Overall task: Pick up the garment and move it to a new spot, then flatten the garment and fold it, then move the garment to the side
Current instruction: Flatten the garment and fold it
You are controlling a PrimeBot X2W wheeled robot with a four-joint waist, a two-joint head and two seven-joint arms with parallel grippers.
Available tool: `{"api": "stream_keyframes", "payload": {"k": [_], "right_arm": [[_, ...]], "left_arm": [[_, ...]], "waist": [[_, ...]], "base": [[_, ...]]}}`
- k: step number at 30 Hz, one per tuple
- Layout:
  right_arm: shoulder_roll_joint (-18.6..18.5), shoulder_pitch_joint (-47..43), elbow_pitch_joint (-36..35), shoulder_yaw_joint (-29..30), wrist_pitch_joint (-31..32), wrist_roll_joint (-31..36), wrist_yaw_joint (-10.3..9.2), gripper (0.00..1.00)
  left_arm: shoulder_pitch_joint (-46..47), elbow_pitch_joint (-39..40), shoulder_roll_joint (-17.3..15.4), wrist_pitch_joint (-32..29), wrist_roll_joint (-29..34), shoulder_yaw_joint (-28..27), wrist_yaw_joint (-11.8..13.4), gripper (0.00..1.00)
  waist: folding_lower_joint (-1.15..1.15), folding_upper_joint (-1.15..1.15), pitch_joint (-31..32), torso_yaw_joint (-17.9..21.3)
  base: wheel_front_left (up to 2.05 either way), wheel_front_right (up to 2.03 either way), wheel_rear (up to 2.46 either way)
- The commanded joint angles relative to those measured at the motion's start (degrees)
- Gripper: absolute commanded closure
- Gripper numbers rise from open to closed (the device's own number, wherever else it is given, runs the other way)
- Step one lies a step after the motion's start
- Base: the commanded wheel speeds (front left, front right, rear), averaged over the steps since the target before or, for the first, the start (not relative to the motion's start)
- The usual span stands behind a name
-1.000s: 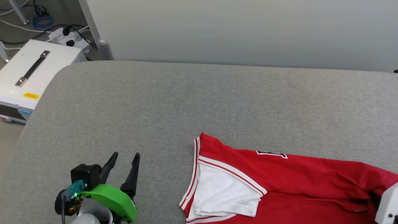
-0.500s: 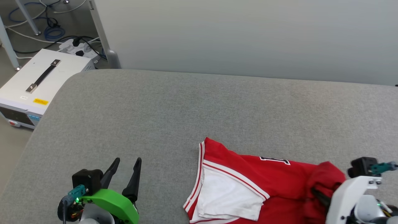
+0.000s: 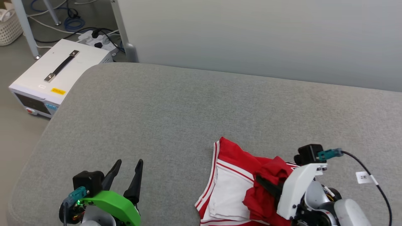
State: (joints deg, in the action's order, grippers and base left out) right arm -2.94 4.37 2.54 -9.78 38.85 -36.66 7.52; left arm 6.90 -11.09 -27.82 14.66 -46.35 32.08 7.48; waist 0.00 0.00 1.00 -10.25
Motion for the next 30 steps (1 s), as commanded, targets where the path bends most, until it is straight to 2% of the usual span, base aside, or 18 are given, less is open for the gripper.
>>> {"api": "stream_keyframes", "payload": {"k": [1,11,12,13,14,22,25,28,30], "right_arm": [[0.04,1.93,2.31,-1.09,-1.59,-0.18,-0.03,1.0],[0.05,7.26,14.91,-7.47,-8.85,-1.88,-0.03,1.0],[0.05,7.83,15.79,-7.9,-9.67,-2.01,-0.03,0.78],[0.05,8.49,16.83,-8.53,-10.53,-2.2,-0.03,0.07],[0.05,8.99,17.58,-9.07,-11.08,-2.43,-0.03,0.0],[0.06,12.75,17.35,-17.2,-13.88,-9.34,-0.03,0.0],[0.06,13.6,16.69,-18.31,-14.21,-10.55,-0.03,0.0],[0.06,14.69,15.93,-17.74,-14.77,-9.82,-0.03,0.0],[0.06,15.72,15.16,-16.83,-15.23,-6.02,-0.03,0.0]], "left_arm": [[-0.13,-0.28,0.4,0.29,0.26,-0.01,-0.34,0.0],[0.29,-0.98,0.84,0.0,0.28,0.67,-0.68,0.0],[0.31,-1.04,0.89,-0.02,0.25,0.72,-0.7,0.0],[0.34,-1.1,0.91,-0.02,0.22,0.74,-0.69,0.0],[0.36,-1.15,0.93,-0.02,0.19,0.75,-0.68,0.0],[0.12,-1.36,0.61,0.02,0.0,0.43,-0.43,0.0],[0.07,-1.1,0.56,0.03,0.07,0.44,-0.26,0.0],[-0.11,-0.83,0.48,0.06,0.12,0.32,-0.16,0.0],[-0.21,-0.49,0.46,0.1,0.27,0.12,-0.16,0.0]], "waist": [[0.0,0.0,-0.26,-1.15],[0.0,0.0,-0.6,-4.38],[0.0,0.0,-0.63,-4.56],[0.0,0.0,-0.66,-4.73],[0.0,0.0,-0.69,-4.85],[0.0,0.0,-0.07,-4.24],[0.0,0.0,0.31,-3.53],[0.0,0.0,0.79,-2.48],[0.0,0.0,0.93,-1.69]], "base": [[0.0,0.0,0.0],[0.0,0.0,0.0],[0.0,0.0,0.0],[0.0,0.0,0.0],[0.0,0.0,0.0],[0.0,0.0,0.0],[0.0,0.0,0.0],[0.0,0.0,0.0],[0.0,0.0,0.0]]}}
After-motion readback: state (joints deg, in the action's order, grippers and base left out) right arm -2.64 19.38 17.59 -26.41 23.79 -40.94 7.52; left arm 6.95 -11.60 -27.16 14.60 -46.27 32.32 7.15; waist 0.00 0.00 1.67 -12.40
